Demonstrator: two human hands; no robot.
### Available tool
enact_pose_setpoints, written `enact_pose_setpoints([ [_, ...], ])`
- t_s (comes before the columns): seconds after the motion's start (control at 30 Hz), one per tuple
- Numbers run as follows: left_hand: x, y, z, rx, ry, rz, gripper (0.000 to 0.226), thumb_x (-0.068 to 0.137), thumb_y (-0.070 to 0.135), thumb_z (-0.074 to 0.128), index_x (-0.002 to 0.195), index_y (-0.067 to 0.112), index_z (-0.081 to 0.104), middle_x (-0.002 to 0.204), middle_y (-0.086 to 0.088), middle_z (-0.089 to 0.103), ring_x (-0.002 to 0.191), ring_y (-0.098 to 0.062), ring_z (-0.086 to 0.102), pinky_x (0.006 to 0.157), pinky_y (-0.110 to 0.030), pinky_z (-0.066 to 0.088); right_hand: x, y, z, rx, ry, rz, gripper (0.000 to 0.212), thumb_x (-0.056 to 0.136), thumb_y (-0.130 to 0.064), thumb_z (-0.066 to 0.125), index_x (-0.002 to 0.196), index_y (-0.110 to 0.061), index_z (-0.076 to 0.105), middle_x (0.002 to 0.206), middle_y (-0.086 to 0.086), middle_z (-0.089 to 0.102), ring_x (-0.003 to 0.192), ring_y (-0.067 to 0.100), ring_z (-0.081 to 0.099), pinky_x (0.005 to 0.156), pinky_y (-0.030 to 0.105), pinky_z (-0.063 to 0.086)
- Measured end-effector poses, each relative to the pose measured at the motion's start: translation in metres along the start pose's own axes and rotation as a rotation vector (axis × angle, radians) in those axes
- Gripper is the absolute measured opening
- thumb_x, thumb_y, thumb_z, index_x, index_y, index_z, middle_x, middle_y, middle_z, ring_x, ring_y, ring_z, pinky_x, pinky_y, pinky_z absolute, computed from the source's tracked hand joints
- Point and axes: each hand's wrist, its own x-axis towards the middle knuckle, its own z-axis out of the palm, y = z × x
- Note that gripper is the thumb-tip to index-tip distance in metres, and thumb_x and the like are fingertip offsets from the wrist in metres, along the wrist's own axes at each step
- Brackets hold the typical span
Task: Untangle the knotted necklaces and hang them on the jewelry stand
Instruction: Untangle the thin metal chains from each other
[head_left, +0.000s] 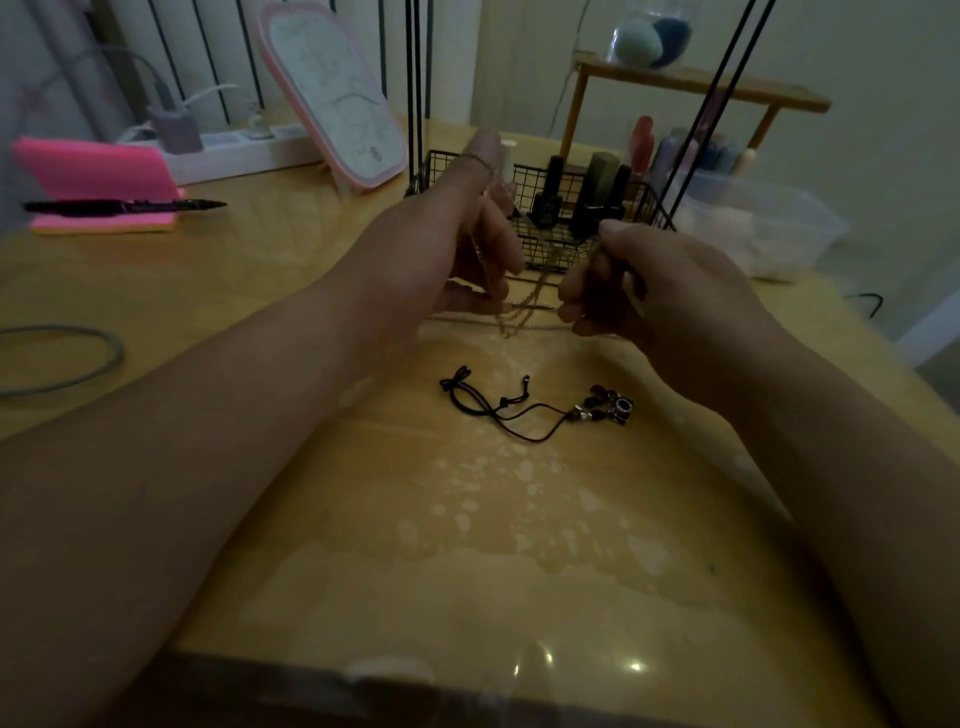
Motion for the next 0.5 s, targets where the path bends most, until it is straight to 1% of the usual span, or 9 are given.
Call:
enact_pose_setpoints([
  [0.13,-0.0004,0.0011,-0.0021,-0.227,-0.019,0.005,0.057,0.109,0.050,0.041,0.076,0.009,0.060,0.080,-0.012,0.062,0.084,-0.029,0.064,0.081,-0.043,0.060,0.0020,0.0003,-0.0019,0.186,-0.062,0.095,0.028,0.108,-0.023,0.042,0.089,-0.013,0.059,0.083,0.006,0.073,0.077,0.019,0.070,0.078,0.036,0.057],
  [0.2,-0.0014,0.0022,-0.0018,-0.362,-0.043,-0.031,0.048,0.109,0.045,0.045,0.077,0.011,0.057,0.074,-0.009,0.056,0.074,-0.028,0.060,0.073,-0.040,0.059,0.0016,0.0008,-0.0035,0.224,-0.136,0.123,0.021,0.105,-0.017,0.043,0.097,-0.011,0.061,0.080,0.005,0.069,0.072,0.017,0.066,0.073,0.034,0.055],
  [0.27,-0.0021,0.0024,-0.0023,-0.424,-0.071,-0.064,0.041,0.108,0.041,0.048,0.078,0.015,0.056,0.068,-0.004,0.048,0.063,-0.020,0.051,0.066,-0.034,0.055,0.0015,0.0023,-0.0044,0.229,-0.222,0.136,0.021,0.102,-0.013,0.043,0.110,-0.009,0.063,0.078,0.003,0.065,0.071,0.016,0.063,0.070,0.031,0.054],
  [0.33,-0.0023,0.0022,-0.0035,-0.408,-0.094,-0.076,0.036,0.107,0.040,0.050,0.080,0.018,0.055,0.066,0.001,0.042,0.057,-0.015,0.040,0.057,-0.029,0.046,0.0024,0.0040,-0.0050,0.200,-0.284,0.142,0.025,0.101,-0.016,0.048,0.119,-0.010,0.064,0.076,0.001,0.060,0.070,0.016,0.062,0.067,0.030,0.053],
  [0.4,-0.0025,0.0031,-0.0045,-0.330,-0.099,-0.067,0.035,0.106,0.045,0.052,0.081,0.020,0.055,0.064,0.003,0.041,0.055,-0.012,0.031,0.048,-0.026,0.028,0.0032,0.0056,-0.0047,0.133,-0.325,0.132,0.027,0.095,-0.026,0.060,0.117,-0.013,0.068,0.073,0.000,0.053,0.067,0.015,0.058,0.062,0.029,0.049],
  [0.43,-0.0026,0.0035,-0.0049,-0.273,-0.089,-0.061,0.037,0.104,0.050,0.053,0.082,0.020,0.056,0.064,0.004,0.042,0.054,-0.012,0.028,0.048,-0.027,0.020,0.0036,0.0064,-0.0050,0.095,-0.337,0.123,0.030,0.091,-0.029,0.065,0.116,-0.013,0.069,0.071,-0.001,0.049,0.065,0.015,0.054,0.059,0.029,0.044],
  [0.47,-0.0029,0.0041,-0.0051,-0.207,-0.068,-0.055,0.042,0.102,0.056,0.053,0.083,0.019,0.057,0.063,0.004,0.043,0.052,-0.012,0.028,0.049,-0.028,0.015,0.0037,0.0069,-0.0053,0.062,-0.341,0.108,0.031,0.090,-0.030,0.069,0.116,-0.013,0.070,0.070,-0.002,0.047,0.062,0.014,0.049,0.058,0.030,0.038],
  [0.5,-0.0036,0.0051,-0.0051,-0.134,-0.038,-0.049,0.047,0.100,0.062,0.053,0.084,0.018,0.059,0.062,0.003,0.044,0.051,-0.012,0.028,0.048,-0.028,0.015,0.0032,0.0069,-0.0050,0.034,-0.342,0.086,0.030,0.091,-0.028,0.072,0.116,-0.013,0.071,0.069,-0.001,0.045,0.060,0.014,0.044,0.057,0.031,0.034],
])
